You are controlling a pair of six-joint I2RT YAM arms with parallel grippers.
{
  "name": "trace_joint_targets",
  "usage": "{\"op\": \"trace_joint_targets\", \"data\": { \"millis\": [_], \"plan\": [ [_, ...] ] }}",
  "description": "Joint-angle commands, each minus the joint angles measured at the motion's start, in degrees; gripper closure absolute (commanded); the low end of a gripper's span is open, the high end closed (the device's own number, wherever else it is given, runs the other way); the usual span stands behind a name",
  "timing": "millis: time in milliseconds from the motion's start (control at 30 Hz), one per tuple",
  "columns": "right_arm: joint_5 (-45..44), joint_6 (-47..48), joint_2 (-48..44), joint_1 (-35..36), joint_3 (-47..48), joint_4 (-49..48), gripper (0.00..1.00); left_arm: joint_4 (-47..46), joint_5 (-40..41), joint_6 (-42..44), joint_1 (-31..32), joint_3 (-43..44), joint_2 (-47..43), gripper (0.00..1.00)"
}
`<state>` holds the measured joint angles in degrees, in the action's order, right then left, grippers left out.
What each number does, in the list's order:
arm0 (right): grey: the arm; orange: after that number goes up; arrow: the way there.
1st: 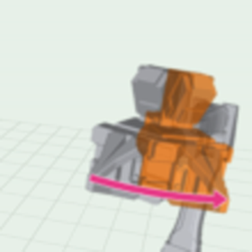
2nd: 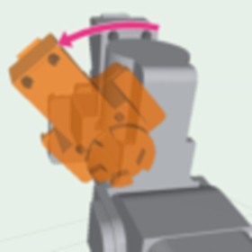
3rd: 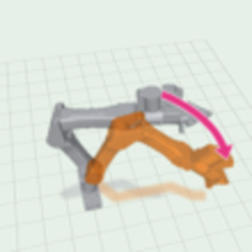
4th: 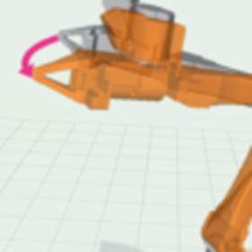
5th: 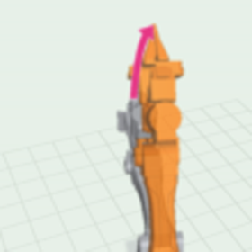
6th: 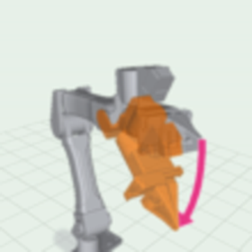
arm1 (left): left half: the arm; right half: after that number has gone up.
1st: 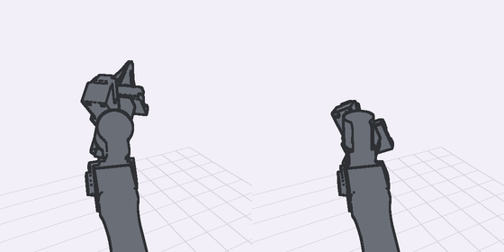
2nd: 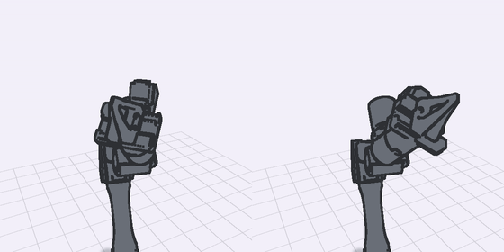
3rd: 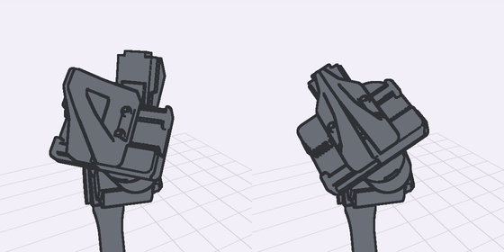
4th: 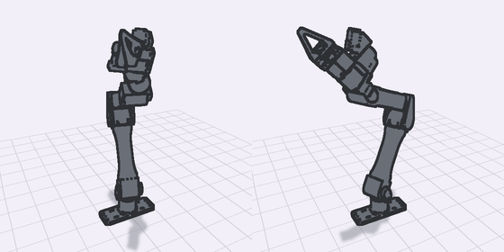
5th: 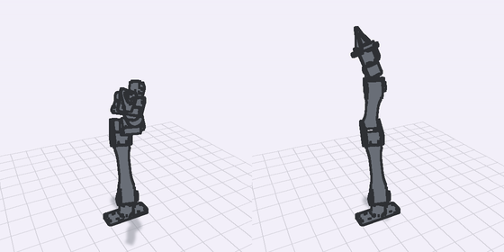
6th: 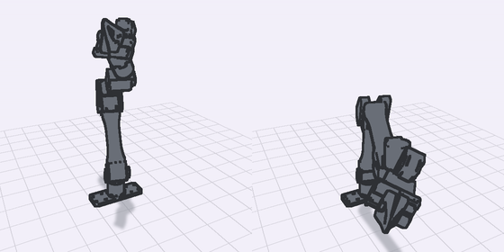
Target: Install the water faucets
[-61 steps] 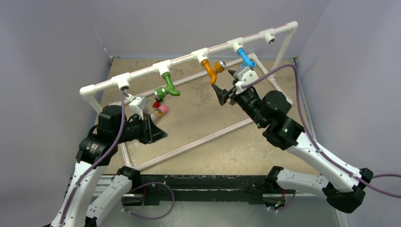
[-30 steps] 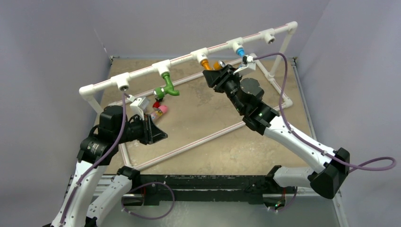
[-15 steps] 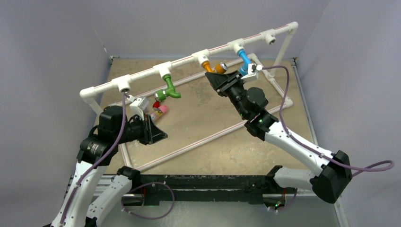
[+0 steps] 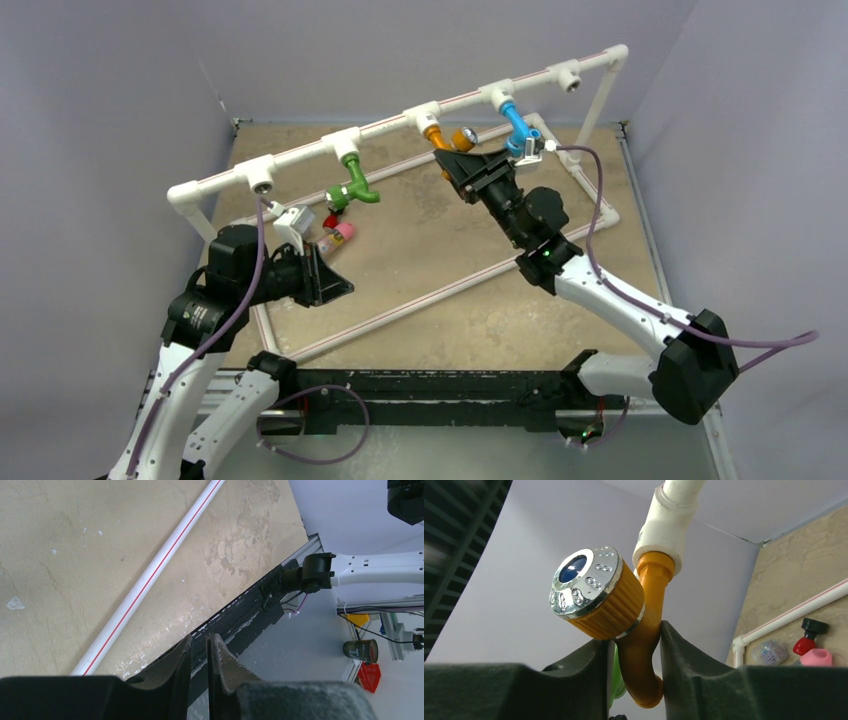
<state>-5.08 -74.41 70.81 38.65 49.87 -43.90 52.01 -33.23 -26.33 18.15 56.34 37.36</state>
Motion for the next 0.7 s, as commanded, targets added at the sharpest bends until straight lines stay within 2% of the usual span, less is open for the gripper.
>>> {"op": "trace_joint_targets", "data": {
  "millis": [0,100,333,433,533,667],
  "plan": [
    [-1.1,-2.1,-2.3,0.7,4.2,7.2,0.55,-0.7,-0.4,1.3,0.3,0.2,-0.1,0.85],
    [-2.2,3.3,-3.9,0.8,4.4,10.5,0.4,-0.9,-0.3,1.2,0.3,0.2,0.1,0.85],
    [-4.4,16.4,-7.8,0.7,4.8,20.6,0.13,-0.2,0.9,0.8,0.3,1.3,0.8,0.85],
    [-7.0,22.2,-10.7,0.7,4.3,27.0,0.03,0.4,1.5,0.5,0.3,2.1,1.5,0.79],
    [-10.4,26.2,-15.0,0.6,2.7,32.4,0.02,0.9,2.4,0.1,0.3,3.1,1.9,0.75],
    [-16.8,26.9,-18.4,0.6,2.2,44.3,0.02,2.1,5.4,-0.2,0.3,6.0,2.6,0.56]
  ]
}}
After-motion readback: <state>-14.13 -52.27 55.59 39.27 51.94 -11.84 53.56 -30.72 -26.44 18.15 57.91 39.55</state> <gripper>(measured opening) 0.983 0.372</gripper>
